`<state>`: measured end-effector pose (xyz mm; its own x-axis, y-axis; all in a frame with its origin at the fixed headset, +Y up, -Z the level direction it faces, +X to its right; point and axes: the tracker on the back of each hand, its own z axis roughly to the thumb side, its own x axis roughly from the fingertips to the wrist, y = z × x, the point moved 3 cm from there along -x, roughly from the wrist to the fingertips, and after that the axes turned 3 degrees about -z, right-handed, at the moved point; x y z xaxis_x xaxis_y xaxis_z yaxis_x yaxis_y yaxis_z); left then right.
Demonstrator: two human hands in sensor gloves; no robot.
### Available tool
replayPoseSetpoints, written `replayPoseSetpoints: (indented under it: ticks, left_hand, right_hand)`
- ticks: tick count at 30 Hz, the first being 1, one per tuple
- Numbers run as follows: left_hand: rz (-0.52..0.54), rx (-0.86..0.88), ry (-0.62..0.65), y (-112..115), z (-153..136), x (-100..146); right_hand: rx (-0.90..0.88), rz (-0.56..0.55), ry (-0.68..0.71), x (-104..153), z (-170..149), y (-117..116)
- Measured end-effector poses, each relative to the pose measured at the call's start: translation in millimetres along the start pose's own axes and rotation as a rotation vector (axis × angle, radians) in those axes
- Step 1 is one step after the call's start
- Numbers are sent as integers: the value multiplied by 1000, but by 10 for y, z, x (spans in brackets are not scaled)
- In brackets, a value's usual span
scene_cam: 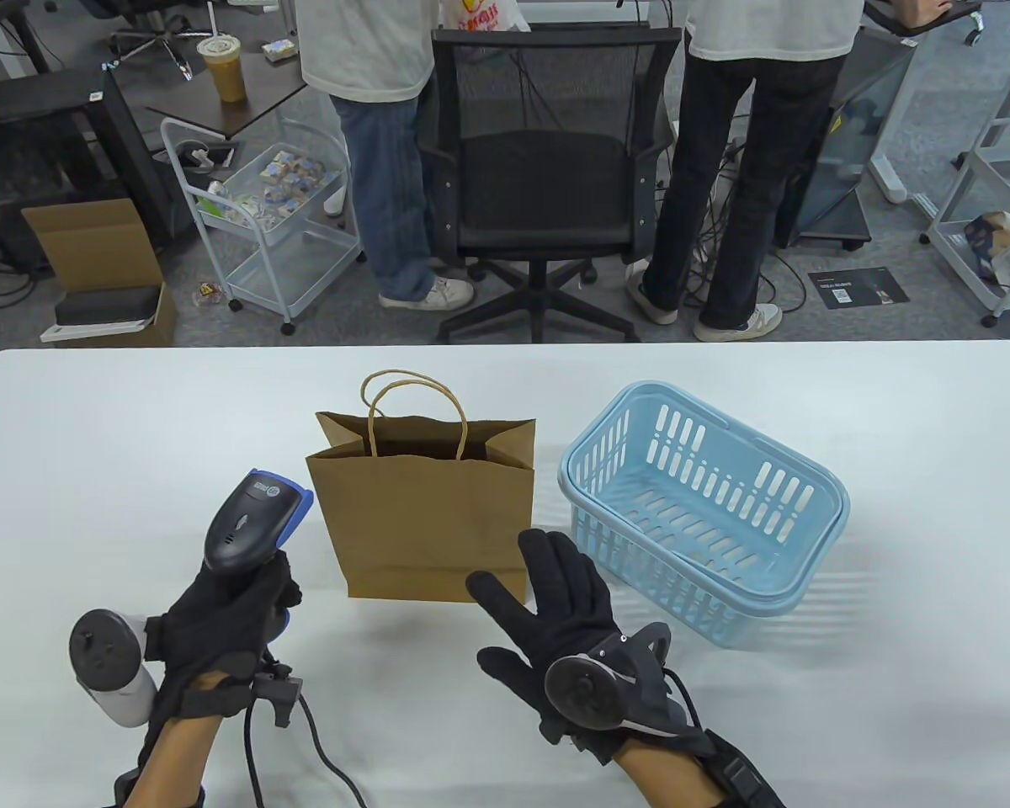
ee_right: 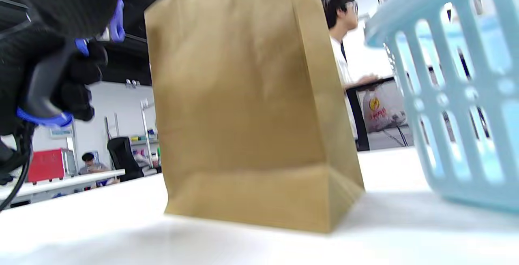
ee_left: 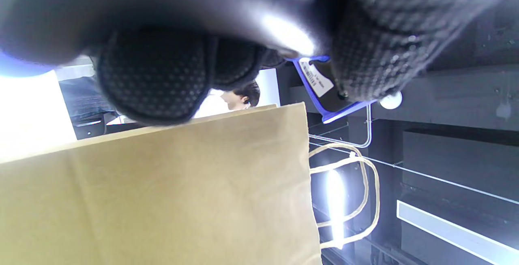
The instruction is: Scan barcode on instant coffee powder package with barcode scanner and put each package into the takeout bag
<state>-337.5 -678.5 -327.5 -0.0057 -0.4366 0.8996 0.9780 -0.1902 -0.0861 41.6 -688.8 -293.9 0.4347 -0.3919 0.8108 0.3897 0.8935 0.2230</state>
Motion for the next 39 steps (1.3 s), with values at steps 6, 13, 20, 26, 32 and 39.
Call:
replayPoseSetpoints:
  ticks: [6,13,20,26,32,39]
  left_hand:
    - [-18,-30,-19,50,-68,4]
    - [-13,-33,-10,29,-44,-1]
    - [-19,-67,-32,47,-110,6]
    - [-25,-81,-38,59,-123,13]
    - [-20,-94,-68,50,-177,10]
    - [87,-97,-226,-147,-353,20]
  right_hand:
    - [-26,154,-51,14,-51,-181]
    - [3,182,-96,-16,-226,-219]
    - [-2,204,-124,-40,-320,-240]
    - [-19,221,-115,-43,-296,-267]
    - [-46,226,-152,-29,-378,-266]
    - [-88,256,-166,-9,-384,-290]
